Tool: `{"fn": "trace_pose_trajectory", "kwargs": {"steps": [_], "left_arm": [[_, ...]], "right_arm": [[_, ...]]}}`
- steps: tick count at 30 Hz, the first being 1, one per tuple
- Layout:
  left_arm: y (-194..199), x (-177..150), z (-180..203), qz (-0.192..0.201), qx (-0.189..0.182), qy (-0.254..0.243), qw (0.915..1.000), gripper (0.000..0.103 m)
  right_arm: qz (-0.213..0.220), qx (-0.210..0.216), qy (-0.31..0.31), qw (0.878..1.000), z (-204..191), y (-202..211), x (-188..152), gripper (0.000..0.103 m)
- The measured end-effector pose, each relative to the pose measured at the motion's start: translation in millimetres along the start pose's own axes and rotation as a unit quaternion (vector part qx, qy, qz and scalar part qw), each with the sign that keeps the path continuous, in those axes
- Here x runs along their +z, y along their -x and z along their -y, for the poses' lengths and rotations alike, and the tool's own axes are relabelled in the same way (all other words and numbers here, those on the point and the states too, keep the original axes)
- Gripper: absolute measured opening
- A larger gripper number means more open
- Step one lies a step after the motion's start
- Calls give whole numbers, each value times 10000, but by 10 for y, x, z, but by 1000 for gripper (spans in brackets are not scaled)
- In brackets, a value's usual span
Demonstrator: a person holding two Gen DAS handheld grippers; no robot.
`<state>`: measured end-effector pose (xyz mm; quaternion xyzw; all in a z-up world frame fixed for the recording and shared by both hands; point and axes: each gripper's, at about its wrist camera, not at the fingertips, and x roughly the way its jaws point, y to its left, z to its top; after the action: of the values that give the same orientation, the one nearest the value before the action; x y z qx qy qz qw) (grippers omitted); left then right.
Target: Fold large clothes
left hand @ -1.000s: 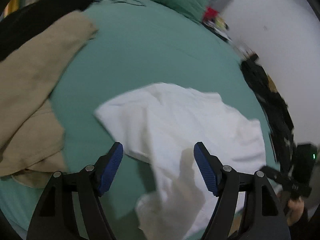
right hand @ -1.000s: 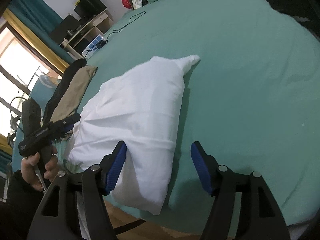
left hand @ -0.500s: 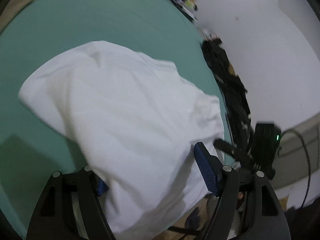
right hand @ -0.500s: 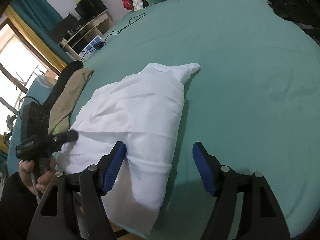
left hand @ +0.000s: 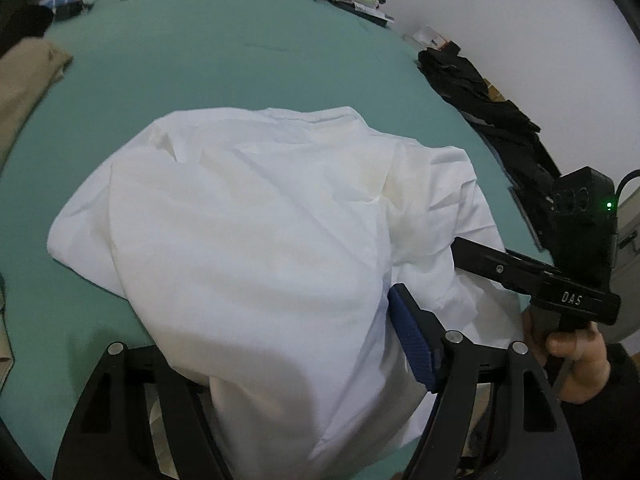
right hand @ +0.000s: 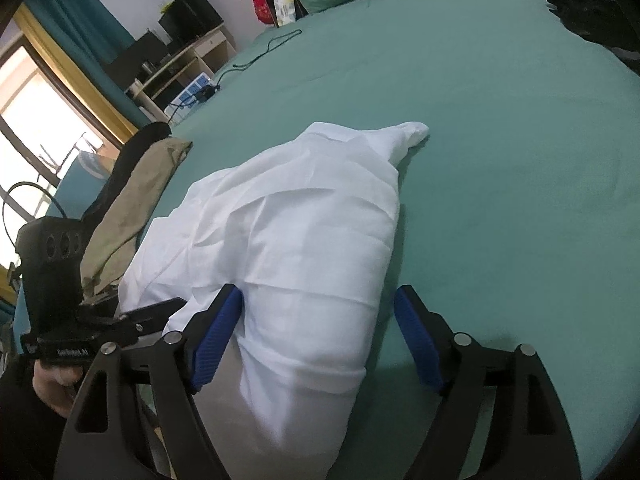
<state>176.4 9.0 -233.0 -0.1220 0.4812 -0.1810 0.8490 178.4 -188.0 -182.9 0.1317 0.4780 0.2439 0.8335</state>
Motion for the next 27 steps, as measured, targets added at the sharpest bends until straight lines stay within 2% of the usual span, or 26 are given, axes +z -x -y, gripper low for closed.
{"fn": "trace_pose_trajectory", "kwargs": {"steps": [1, 5, 7, 8, 9, 12, 15, 20, 27], "left_arm": [[12, -8, 6, 73, 79, -26, 9999, 69], [62, -35, -14, 228, 51, 69, 9997, 43], [65, -40, -11, 267, 34, 105, 9996, 39], [60, -40, -4, 283, 28, 106, 9995, 36], [62, -41, -5, 294, 2, 127, 9995, 33], [73, -20, -74, 285, -144, 415, 9986, 29], [139, -14, -38, 332, -84, 347, 9988, 26], [330, 4, 87, 621, -118, 383, 9973, 22], [750, 30, 281, 1070, -279, 333, 9933, 22]], "right_arm": [[54, 24, -24, 10000, 5, -9, -15, 80], [206, 41, -60, 9998, -43, -47, -54, 80], [179, 66, -26, 9998, -96, -80, -56, 79], [175, 60, 5, 9998, -123, -97, -56, 75], [164, 116, 39, 9998, -153, -110, -61, 63], [138, 452, -22, 9989, -183, -102, -78, 40], [196, 581, 92, 9981, -230, -44, -81, 28], [449, 513, 479, 9965, -437, 176, -36, 21], [899, 442, 681, 9926, -674, 574, 56, 20]]}}
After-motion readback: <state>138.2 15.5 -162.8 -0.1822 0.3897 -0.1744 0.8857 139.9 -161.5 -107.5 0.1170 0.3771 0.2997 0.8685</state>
